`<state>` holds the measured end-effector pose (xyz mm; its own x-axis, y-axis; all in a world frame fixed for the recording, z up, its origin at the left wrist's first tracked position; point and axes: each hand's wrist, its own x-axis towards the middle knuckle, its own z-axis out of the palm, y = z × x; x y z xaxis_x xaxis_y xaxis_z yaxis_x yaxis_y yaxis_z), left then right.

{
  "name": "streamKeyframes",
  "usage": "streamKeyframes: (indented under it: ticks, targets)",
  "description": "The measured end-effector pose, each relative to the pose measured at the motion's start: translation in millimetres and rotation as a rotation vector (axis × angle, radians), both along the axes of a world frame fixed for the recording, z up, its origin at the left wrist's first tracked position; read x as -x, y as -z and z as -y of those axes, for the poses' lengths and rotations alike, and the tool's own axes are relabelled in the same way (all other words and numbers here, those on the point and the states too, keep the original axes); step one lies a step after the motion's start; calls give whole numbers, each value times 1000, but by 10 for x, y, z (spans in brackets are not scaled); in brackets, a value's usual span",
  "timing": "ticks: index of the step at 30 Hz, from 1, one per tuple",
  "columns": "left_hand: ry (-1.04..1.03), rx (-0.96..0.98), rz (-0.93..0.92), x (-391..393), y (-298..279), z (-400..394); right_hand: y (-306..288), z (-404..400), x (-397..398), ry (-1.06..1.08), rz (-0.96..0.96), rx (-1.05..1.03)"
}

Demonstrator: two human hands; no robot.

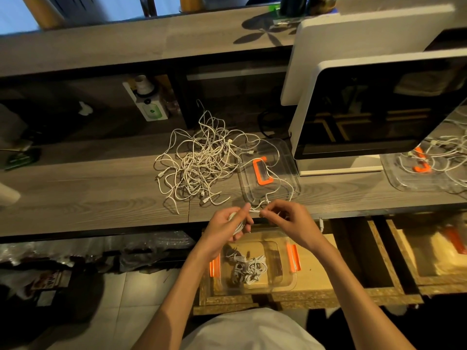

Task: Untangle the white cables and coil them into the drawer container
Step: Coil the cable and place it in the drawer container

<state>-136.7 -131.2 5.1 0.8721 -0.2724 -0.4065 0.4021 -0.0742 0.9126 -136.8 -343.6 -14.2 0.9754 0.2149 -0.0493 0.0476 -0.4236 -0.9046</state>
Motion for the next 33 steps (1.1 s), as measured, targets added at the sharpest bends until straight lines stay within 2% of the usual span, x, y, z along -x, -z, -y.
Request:
streamKeyframes:
  ticks: [3,7,9,16,21,24,26,29,33]
  targets:
    - [16,-1,20,10,22,2,31,31,9,10,1,-2]
    - [-215,-10,48,-47,53,-4,131,84,78,28,1,71]
    - [-307,-9,64,-78,61,-46,146,109,127,50,-21,36]
    - [-493,228,-39,-61,69,-16,142,53,275,69,-38,-114]
    - [-626,246,-72,-89,116,-11,174,-8,374,-75,-80,-99]
    - [-688,334,-118,-100,138,-17,95,-45,383,-173,-106,-113]
    - [-695,352,-132,-115,143,-30,16,-66,368,-265,-136,-97]
    - [-623,265,-111,-111,154,-30,-108,-87,298,-339,-107,-63]
    - [-436,59,-98,-43,79,54,-211,-167,138,-254,-10,-99]
